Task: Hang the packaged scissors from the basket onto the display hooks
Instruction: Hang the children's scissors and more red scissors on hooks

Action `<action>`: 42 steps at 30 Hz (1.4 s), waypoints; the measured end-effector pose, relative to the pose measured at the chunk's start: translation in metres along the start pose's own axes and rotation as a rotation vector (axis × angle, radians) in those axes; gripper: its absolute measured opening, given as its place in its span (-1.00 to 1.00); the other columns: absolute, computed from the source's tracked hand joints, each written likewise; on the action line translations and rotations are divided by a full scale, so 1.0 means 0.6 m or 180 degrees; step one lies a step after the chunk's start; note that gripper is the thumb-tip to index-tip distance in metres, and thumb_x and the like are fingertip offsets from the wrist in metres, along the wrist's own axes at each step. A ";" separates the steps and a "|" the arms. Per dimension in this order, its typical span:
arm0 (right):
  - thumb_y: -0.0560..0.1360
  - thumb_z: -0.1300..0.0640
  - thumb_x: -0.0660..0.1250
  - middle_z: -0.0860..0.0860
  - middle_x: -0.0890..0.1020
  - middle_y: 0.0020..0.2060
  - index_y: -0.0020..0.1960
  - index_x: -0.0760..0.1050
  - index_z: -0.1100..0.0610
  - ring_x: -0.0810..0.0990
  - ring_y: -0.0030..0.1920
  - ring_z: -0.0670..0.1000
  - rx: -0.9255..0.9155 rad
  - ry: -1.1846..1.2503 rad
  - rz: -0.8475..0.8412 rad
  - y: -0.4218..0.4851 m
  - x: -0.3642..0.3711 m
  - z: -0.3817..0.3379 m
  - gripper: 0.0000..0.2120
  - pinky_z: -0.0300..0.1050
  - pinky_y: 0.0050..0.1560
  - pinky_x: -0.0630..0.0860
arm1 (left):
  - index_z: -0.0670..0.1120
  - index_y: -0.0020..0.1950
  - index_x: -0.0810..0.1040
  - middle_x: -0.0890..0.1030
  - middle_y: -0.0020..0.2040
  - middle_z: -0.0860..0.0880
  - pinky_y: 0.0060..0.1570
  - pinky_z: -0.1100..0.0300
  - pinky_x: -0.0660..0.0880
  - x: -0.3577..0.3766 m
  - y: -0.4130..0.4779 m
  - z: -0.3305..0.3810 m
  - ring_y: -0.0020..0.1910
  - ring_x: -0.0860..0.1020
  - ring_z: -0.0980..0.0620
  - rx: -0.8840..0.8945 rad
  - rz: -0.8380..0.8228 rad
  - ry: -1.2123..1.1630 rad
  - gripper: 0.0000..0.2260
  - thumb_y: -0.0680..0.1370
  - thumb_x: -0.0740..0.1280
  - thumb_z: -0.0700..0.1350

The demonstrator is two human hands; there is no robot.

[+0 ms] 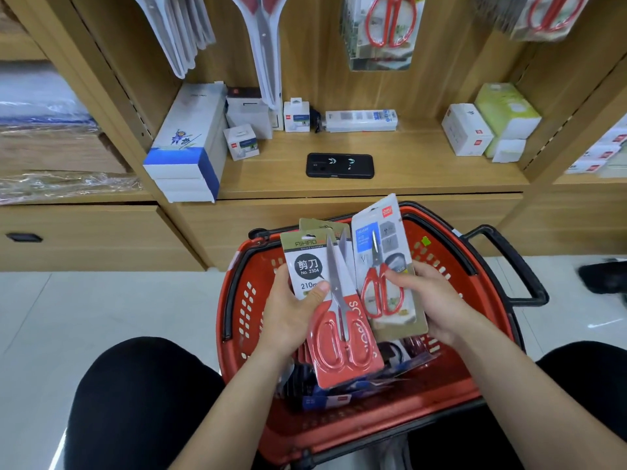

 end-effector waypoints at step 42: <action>0.41 0.23 0.59 -0.02 0.77 -0.02 0.13 0.69 0.05 0.76 -0.03 -0.04 0.0283 -0.1544 -0.0313 -0.004 -0.003 0.008 -0.69 -0.26 -0.14 0.57 | 0.24 0.19 0.45 0.73 0.11 -0.01 0.12 -0.15 0.66 -0.001 0.011 -0.034 0.08 0.72 -0.04 -0.0287 -0.0215 -0.0106 -0.56 0.50 0.56 -0.12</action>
Point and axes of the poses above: each hand's wrist, its own y-axis towards the middle knuckle, its own x-axis out of the palm, z = x × y, the point moved 9 cm from there along y, towards the middle knuckle
